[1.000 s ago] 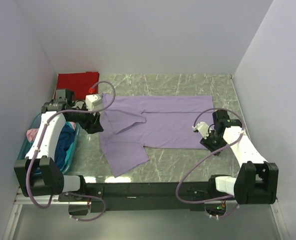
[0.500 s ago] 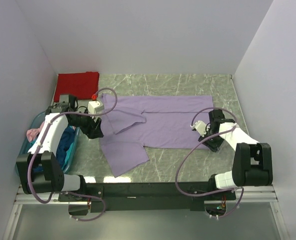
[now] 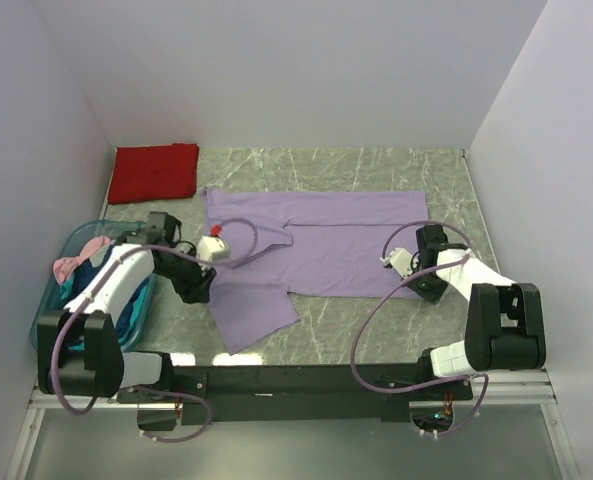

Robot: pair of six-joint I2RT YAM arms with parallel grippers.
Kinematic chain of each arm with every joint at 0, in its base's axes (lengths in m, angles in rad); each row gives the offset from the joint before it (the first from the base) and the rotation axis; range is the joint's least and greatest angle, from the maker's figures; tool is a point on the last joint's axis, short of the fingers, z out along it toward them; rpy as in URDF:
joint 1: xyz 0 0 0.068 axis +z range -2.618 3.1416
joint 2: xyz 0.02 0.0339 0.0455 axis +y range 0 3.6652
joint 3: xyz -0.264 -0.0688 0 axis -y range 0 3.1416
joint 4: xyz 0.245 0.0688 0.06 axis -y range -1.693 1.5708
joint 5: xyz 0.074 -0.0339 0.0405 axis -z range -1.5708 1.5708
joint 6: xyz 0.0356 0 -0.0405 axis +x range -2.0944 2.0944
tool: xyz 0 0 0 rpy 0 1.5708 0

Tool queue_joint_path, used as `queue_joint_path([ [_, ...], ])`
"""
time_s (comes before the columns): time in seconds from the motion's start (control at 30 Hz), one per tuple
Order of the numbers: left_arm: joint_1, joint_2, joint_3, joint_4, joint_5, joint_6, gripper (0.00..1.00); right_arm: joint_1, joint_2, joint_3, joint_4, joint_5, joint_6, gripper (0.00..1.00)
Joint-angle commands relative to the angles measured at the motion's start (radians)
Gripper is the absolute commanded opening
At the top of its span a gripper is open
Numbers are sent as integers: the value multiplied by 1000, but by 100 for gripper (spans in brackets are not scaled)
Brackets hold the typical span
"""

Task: Fold and stack the t-shirts
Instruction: Fold the tshirt

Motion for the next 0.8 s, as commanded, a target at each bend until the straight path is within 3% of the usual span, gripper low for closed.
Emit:
queue_joint_path([
  [0.0, -98, -68, -57, 65, -95, 43, 56, -3, 19, -16, 79, -3, -13, 1],
  [0.27, -255, -58, -123, 174, -223, -19, 46, -3, 13, 80, -10, -49, 12, 0],
  [0.57, -336, 19, -192, 342, -372, -46, 52, -3, 4, 107, -36, -54, 4, 0],
  [0.77, -349, 65, -204, 312, -393, -20, 34, -4, -16, 107, -39, -54, -10, 0],
])
